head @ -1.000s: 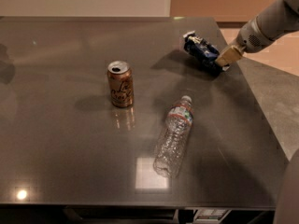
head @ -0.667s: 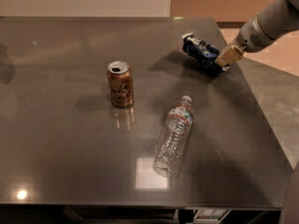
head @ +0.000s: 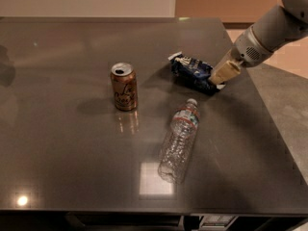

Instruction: Move blue chip bag near water bottle

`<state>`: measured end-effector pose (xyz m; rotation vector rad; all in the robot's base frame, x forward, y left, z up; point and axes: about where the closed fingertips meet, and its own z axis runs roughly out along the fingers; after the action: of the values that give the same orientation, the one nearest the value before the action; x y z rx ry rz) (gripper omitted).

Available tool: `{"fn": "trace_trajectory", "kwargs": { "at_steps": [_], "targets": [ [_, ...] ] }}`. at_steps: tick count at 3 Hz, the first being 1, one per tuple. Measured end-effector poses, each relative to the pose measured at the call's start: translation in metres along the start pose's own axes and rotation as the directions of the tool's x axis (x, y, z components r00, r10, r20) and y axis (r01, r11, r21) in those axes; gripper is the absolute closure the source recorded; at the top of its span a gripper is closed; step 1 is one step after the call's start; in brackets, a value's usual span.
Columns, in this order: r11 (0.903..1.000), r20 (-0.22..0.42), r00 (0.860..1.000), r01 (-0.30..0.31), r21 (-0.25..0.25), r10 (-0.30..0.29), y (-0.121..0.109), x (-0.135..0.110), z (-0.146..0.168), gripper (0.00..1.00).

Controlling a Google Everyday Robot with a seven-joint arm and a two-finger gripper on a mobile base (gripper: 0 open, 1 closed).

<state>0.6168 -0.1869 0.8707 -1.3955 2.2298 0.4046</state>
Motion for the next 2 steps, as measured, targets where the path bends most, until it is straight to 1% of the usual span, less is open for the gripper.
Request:
{"fn": "trace_trajectory", "kwargs": {
  "at_steps": [1,2],
  "targets": [
    [0.998,-0.007,1.0,0.029,-0.057,-0.029,0.032,-0.002,0.009,1.0],
    [0.9968,-0.014,0.999,0.043,-0.068,-0.044,0.049,-0.001,0.011,0.98]
  ]
}}
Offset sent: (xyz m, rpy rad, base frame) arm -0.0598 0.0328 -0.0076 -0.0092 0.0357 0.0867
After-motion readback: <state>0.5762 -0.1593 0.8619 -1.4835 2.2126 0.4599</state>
